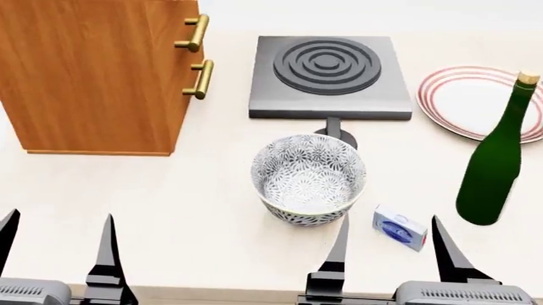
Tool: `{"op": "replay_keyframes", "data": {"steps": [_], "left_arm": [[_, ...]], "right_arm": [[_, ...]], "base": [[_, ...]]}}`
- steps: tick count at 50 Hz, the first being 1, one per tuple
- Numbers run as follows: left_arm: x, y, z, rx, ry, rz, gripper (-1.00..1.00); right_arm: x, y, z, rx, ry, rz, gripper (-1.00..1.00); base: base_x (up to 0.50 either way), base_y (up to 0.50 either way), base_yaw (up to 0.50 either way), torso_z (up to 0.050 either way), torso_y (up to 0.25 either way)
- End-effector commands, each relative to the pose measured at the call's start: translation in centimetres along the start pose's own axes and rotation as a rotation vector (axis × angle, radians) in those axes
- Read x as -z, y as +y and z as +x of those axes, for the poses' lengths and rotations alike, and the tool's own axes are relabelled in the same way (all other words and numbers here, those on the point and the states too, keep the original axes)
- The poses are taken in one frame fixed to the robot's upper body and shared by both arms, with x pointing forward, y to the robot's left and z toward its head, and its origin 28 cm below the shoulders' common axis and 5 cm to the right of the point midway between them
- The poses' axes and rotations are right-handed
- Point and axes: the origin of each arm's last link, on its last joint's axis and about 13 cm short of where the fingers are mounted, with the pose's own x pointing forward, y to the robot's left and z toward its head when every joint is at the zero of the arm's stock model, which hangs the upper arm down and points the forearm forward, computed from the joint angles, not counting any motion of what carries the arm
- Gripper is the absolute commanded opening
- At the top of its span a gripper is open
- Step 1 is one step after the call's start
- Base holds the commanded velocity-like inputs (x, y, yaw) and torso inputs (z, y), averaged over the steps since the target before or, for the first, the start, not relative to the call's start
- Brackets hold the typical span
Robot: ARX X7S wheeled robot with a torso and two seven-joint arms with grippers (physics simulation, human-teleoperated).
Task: Put the bowl on the top of the cabinet.
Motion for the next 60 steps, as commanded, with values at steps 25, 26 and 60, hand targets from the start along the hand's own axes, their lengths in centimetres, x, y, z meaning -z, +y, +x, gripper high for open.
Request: {"op": "replay_keyframes", "data": {"steps": [25, 26, 60], "left_arm": [[-0.09, 0.05, -0.07, -0.001, -0.003, -0.001, 1.00], [-0.11, 0.05, -0.06, -0.001, -0.003, -0.001, 1.00], [0.00, -0.04, -0.16, 0.004, -0.003, -0.001, 1.00]], "right_arm": [[0.09, 0.16, -0.04, -0.003, -0.005, -0.017, 1.00], [0.09, 0.16, -0.03, -0.003, -0.006, -0.018, 1.00], [0.17, 0.11, -0.04, -0.002, -0.004, -0.001, 1.00]], "base": [[-0.01, 0.30, 0.00, 0.000, 0.000], [-0.05, 0.50, 0.00, 0.000, 0.000], [-0.03, 0.35, 0.00, 0.000, 0.000]]}}
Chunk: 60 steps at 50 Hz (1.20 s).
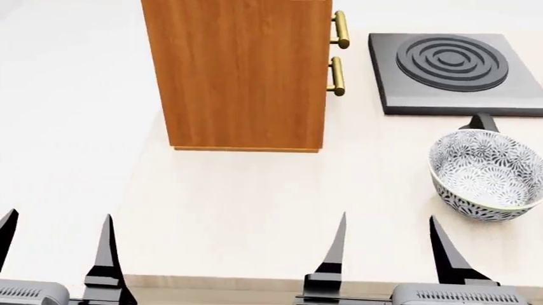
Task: Put the bowl on the top of the cabinet.
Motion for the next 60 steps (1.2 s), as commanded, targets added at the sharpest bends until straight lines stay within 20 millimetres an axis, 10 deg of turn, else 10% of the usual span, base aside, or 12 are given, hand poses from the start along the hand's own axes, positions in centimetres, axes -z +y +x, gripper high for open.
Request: {"op": "replay_keyframes", "data": {"steps": [1, 60], "left_arm": [[0.18, -0.08, -0.02, 0.003, 0.003, 0.000, 1.00], [0.27, -0.11, -0.02, 0.004, 0.003, -0.002, 1.00]], "right_arm": [[0.18, -0.05, 0.03, 0.001, 0.004, 0.013, 1.00], [0.60, 0.14, 0.05, 0.008, 0.018, -0.046, 1.00]], "base": [[0.00, 0.01, 0.00, 0.000, 0.000], [0.23, 0.00, 0.00, 0.000, 0.000]]}}
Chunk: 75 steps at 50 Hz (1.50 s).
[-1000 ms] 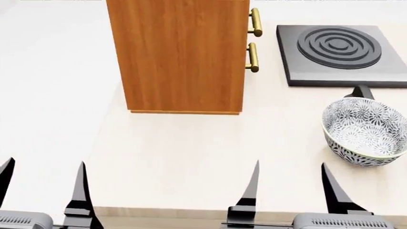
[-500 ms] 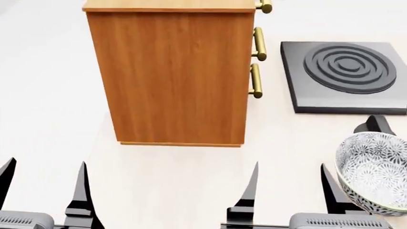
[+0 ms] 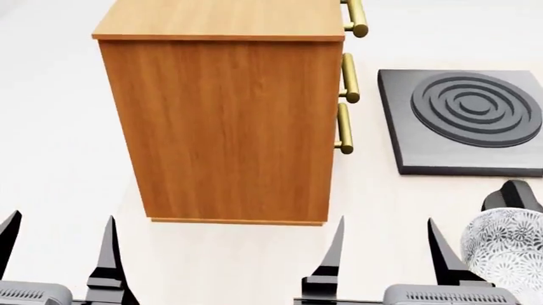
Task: Put the bowl on the top of the cabinet.
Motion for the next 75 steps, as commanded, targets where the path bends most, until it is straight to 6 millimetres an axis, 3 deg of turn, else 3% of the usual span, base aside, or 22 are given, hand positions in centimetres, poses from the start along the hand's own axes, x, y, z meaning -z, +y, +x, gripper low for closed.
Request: {"op": "replay_keyframes", "data": {"steps": [1, 39, 75], "left_arm": [[0.05, 0.01, 0.01, 0.000, 0.000, 0.000, 1.00], [-0.04, -0.04, -0.05, -0.002, 0.000, -0.001, 1.00], [0.21, 0.08, -0.05, -0.009, 0.008, -0.003, 1.00]], "right_arm": [[0.06, 0.03, 0.03, 0.000, 0.008, -0.004, 1.00], [0.11, -0.08, 0.03, 0.009, 0.005, -0.006, 1.00], [0.28, -0.23, -0.30, 0.059, 0.011, -0.045, 1.00]], "base": [[0.26, 0.00, 0.00, 0.000, 0.000], [0.19, 0.01, 0.00, 0.000, 0.000], [0.01, 0.00, 0.00, 0.000, 0.000]]}}
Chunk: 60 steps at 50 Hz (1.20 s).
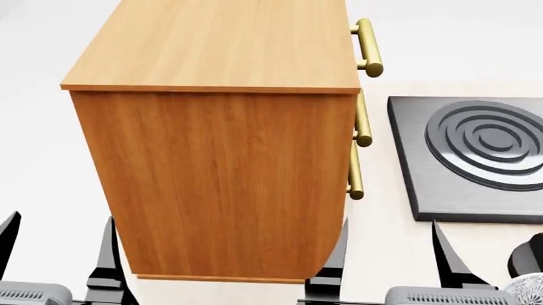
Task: Put the bowl on the top of the cabinet.
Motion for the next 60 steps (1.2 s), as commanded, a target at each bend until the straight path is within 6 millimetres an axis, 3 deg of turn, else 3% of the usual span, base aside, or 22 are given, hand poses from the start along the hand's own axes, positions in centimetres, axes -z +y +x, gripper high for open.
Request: {"op": "replay_keyframes", "data": {"steps": [1, 9, 12, 16, 28, 44, 60], "left_arm": [[0.1, 0.1, -0.1, -0.004, 0.006, -0.002, 1.00], [0.1, 0.0, -0.1, -0.002, 0.006, 0.001, 1.00], [0.0, 0.0, -0.1, -0.002, 0.005, 0.001, 1.00], [0.0, 0.1, 0.0, -0.001, 0.005, 0.003, 1.00], [0.4, 0.0, 0.2, 0.004, 0.018, -0.005, 1.00], [0.1, -0.1, 0.1, 0.000, 0.010, 0.006, 1.00], [0.2, -0.1, 0.2, -0.001, 0.014, 0.013, 1.00]], "right_arm": [[0.0, -0.1, -0.2, 0.039, 0.011, -0.023, 1.00], [-0.8, -0.4, -0.4, 0.055, 0.028, -0.103, 1.00], [-1.9, -1.0, -0.2, 0.060, 0.066, -0.129, 1.00], [-3.4, -1.8, -1.3, -0.032, 0.111, -0.163, 1.00], [-7.3, -5.7, -4.5, 0.000, 0.229, -0.257, 1.00], [-7.9, -7.5, -7.6, 0.047, 0.349, -0.371, 1.00], [-7.1, -7.7, -8.6, 0.048, 0.414, -0.421, 1.00]], "base": [[0.00, 0.00, 0.00, 0.000, 0.000], [0.00, 0.00, 0.00, 0.000, 0.000], [0.00, 0.00, 0.00, 0.000, 0.000], [0.00, 0.00, 0.00, 0.000, 0.000], [0.00, 0.00, 0.00, 0.000, 0.000], [0.00, 0.00, 0.00, 0.000, 0.000], [0.00, 0.00, 0.00, 0.000, 0.000]]}}
